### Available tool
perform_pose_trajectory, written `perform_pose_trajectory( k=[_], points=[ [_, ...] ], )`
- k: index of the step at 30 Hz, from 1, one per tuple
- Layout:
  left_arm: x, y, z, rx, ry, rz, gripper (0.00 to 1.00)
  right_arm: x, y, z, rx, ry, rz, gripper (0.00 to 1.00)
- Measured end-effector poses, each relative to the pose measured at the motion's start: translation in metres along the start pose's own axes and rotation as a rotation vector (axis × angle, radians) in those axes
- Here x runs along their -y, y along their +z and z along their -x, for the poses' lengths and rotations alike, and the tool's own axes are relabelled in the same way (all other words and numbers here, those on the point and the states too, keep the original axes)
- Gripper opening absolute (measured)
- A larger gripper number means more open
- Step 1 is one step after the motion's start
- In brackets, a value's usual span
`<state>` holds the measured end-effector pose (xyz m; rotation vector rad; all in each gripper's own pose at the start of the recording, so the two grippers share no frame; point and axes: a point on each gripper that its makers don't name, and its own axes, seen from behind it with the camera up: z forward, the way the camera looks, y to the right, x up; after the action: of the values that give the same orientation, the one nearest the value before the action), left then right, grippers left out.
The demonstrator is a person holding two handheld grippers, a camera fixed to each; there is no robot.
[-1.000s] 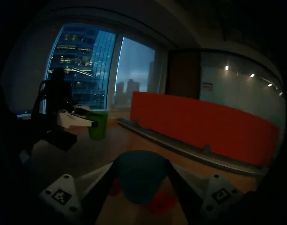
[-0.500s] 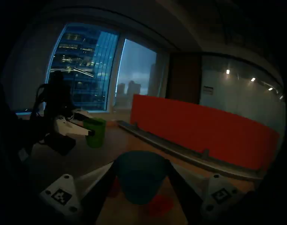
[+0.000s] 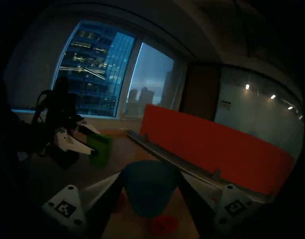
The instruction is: Pour water
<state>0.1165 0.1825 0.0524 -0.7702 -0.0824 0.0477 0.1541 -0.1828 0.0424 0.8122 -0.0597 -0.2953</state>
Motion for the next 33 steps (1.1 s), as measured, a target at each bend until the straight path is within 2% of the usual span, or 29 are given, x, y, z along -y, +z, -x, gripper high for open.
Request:
perform_pose_trajectory(
  k=[17,33],
  points=[
    [-0.034,0.006,0.006,0.015,0.002,0.079,0.87,0.000,0.011,-0.036,-0.031,-0.149,-0.016,0.96],
    [-0.050,0.012,0.007,0.012,0.001,0.113,0.87,0.002,0.018,-0.061,-0.046,-0.307,-0.016,0.96]
  ],
)
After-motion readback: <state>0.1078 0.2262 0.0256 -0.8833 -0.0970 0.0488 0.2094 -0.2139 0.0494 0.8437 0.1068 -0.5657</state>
